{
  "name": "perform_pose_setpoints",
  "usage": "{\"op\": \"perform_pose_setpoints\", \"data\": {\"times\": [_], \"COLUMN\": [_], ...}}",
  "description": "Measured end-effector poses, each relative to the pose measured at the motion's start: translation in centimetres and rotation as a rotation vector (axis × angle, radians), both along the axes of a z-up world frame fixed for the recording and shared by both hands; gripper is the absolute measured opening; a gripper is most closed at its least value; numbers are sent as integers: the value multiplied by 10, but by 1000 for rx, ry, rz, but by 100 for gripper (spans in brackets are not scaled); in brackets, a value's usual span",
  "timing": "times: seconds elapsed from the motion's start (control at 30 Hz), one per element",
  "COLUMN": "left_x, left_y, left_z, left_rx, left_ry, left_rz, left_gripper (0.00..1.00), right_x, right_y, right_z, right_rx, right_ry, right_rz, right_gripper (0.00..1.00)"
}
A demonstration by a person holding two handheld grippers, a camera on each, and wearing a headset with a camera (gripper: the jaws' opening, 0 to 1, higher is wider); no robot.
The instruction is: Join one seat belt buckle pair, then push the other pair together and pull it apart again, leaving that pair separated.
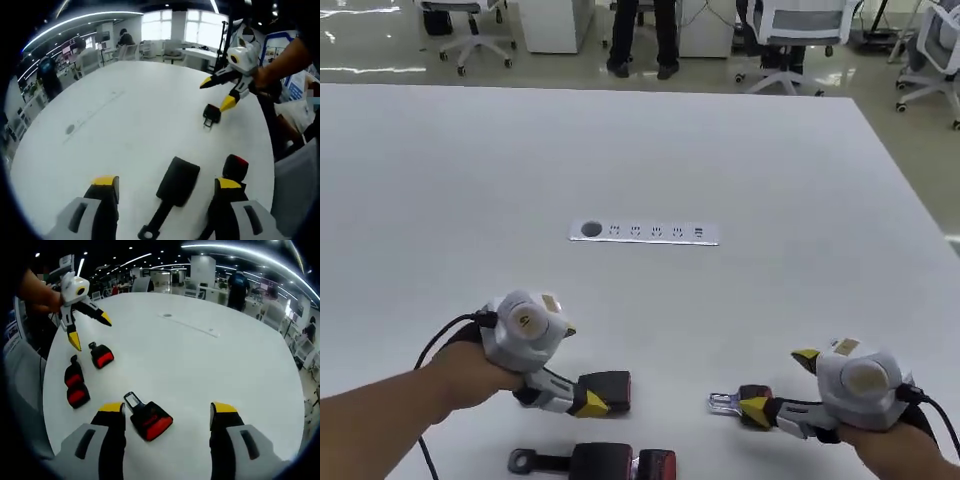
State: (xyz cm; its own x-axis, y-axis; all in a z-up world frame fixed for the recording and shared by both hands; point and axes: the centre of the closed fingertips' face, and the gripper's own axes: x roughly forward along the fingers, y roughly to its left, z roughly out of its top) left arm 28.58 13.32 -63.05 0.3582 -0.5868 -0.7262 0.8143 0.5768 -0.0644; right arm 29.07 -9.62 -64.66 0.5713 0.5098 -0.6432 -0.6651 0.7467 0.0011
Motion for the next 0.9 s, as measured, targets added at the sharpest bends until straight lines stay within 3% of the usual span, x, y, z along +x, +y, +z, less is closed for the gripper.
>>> {"op": "perform_pose_setpoints", "data": {"times": [0.07, 0.13, 0.2, 0.37, 0.43, 0.53, 0.63, 0.77, 0.9], "left_x": [4, 6, 6, -3, -7, -6, -12, -24, -36], "left_y": [8, 12, 17, 24, 25, 35, 43, 53, 66], "left_z": [4, 10, 11, 16, 23, 27, 34, 41, 41], "left_rx": [21, -3, -28, -28, -59, -82, -132, -163, -151], "left_ry": [-39, -55, -62, -85, -84, -122, -125, -132, -129], "left_rz": [50, 100, 136, 151, 194, 261, 324, 383, 408], "left_gripper": [83, 86, 88, 90, 92, 99, 100, 100, 100], "right_x": [-3, -5, -7, -11, -13, -16, -21, -30, -41], "right_y": [-1, 1, 1, 6, 8, 11, 14, 19, 26], "right_z": [-1, 1, 6, 23, 29, 28, 33, 39, 42], "right_rx": [-9, -7, -1, 32, 38, 26, 46, 52, 63], "right_ry": [-14, -28, -47, -90, -121, -133, -151, -171, -186], "right_rz": [-12, -35, -57, -110, -129, -128, -151, -167, -162], "right_gripper": [67, 67, 68, 73, 76, 76, 77, 78, 81]}}
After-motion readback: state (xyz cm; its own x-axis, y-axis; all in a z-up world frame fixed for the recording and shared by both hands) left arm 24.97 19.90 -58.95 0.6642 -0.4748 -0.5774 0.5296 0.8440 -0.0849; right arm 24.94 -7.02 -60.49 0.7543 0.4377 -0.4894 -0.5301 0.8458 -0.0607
